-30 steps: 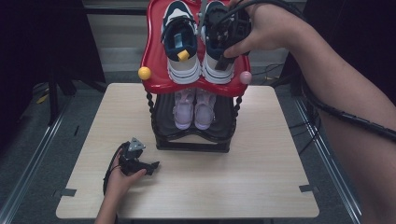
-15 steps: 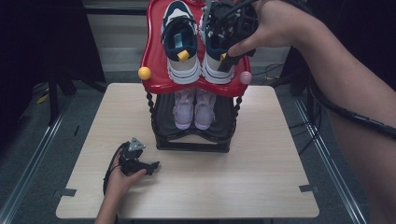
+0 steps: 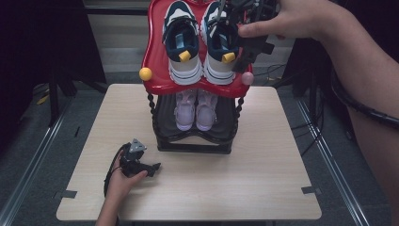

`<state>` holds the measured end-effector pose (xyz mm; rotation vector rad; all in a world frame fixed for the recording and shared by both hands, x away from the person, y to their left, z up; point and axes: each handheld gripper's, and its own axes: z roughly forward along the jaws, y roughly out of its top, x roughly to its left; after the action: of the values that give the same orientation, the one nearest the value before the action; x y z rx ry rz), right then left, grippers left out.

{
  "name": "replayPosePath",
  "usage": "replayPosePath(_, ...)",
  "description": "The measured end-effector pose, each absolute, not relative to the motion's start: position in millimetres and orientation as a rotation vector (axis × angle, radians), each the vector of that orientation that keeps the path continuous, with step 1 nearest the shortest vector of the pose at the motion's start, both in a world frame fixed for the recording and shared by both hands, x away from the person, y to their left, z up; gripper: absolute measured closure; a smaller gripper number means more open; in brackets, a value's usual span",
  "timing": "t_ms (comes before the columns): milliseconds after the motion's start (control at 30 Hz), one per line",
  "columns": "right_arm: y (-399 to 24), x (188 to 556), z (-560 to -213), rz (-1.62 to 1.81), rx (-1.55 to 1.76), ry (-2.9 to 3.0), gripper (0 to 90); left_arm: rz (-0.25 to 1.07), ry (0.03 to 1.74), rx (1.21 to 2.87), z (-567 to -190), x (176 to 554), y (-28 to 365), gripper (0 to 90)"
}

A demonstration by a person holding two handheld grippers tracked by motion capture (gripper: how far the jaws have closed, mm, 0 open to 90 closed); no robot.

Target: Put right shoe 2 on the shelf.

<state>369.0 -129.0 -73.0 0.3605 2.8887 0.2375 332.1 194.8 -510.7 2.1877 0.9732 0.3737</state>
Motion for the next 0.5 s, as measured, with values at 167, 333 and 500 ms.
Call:
replayPosePath(167, -133.6, 367.8, -75.3, 0.174, 0.382, 2.935, 20.3, 0.374, 0.973, 2.189, -510.7, 332.1, 194.9, 1.4)
replayPosePath(333, -135.2, 367.3, -75.0, 0.150, 0.394, 2.974, 21.7, 0.379, 0.975, 2.189, -510.7, 332.1, 194.7, 1.4)
replayPosePath(500, -137.5, 365.0, -79.6, 0.083, 0.398, 3.030, 21.9, 0.378, 0.977, 2.185, -510.9, 332.0, 194.5, 1.4)
